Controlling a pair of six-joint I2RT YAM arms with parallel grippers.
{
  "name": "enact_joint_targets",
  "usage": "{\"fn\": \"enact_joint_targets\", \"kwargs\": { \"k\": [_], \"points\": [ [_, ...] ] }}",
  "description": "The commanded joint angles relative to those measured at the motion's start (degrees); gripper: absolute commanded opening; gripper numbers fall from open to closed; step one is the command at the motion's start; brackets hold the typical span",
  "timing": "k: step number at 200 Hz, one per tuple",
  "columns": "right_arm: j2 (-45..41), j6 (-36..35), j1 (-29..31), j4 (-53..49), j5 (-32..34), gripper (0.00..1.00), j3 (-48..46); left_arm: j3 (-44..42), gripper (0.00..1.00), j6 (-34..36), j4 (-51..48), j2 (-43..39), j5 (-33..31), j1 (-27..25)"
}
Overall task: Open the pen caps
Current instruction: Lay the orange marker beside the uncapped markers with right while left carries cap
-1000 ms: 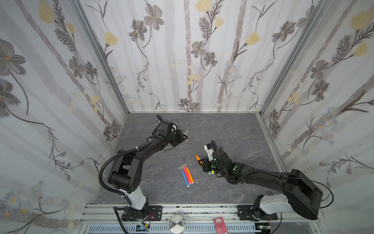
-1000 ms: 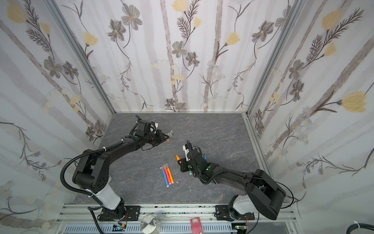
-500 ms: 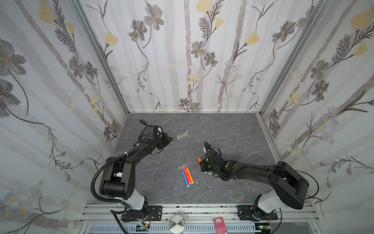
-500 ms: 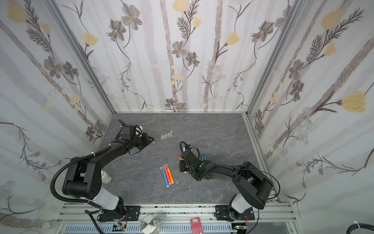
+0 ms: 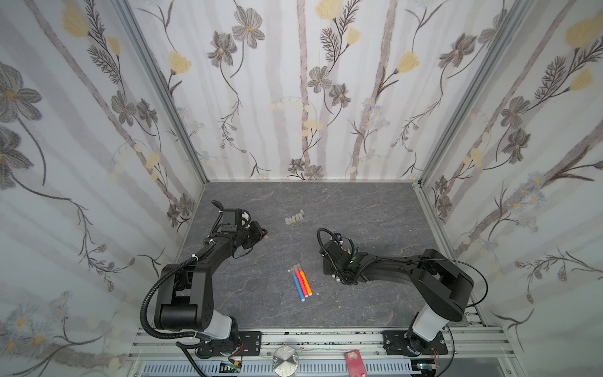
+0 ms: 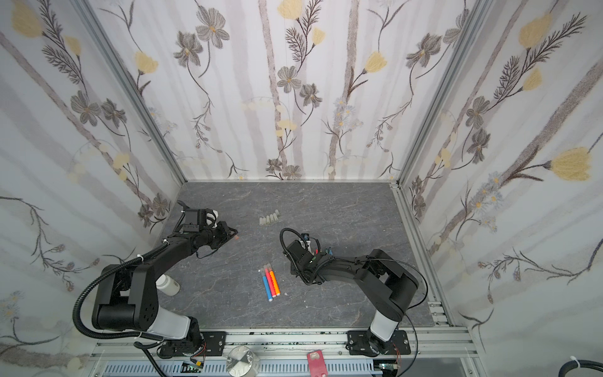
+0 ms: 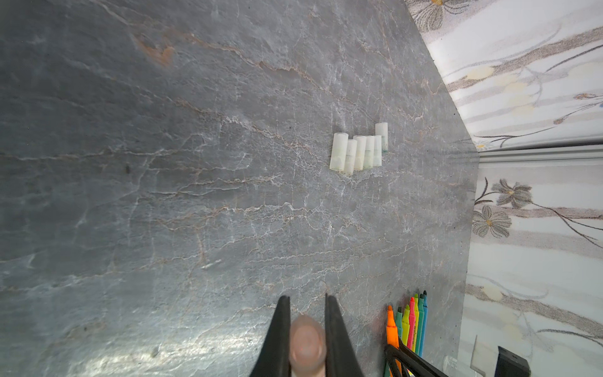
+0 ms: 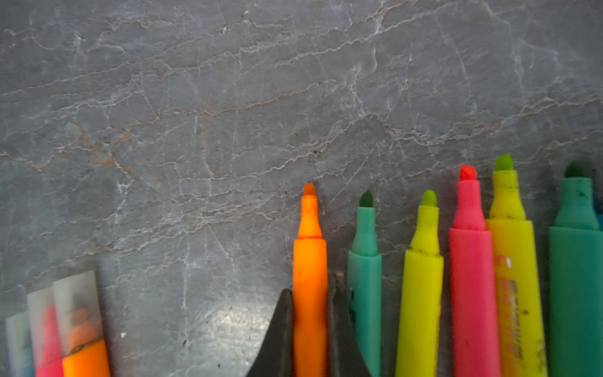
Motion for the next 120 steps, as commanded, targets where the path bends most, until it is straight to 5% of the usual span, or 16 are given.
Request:
{"fn": "enact_joint_targets", "kwargs": {
  "k": [1,120],
  "points": [
    [0.5,1.1,0.1,-1.9,2.2,0.04,0.9,0.0,0.00,0.5,1.5,-0.2,0.7,0.1],
    [1.5,1.6,1.4,-4.8,3.0,0.19,2.1,4.4,0.00,1.0,2.6,5.1,-0.6,0.1]
  ]
}}
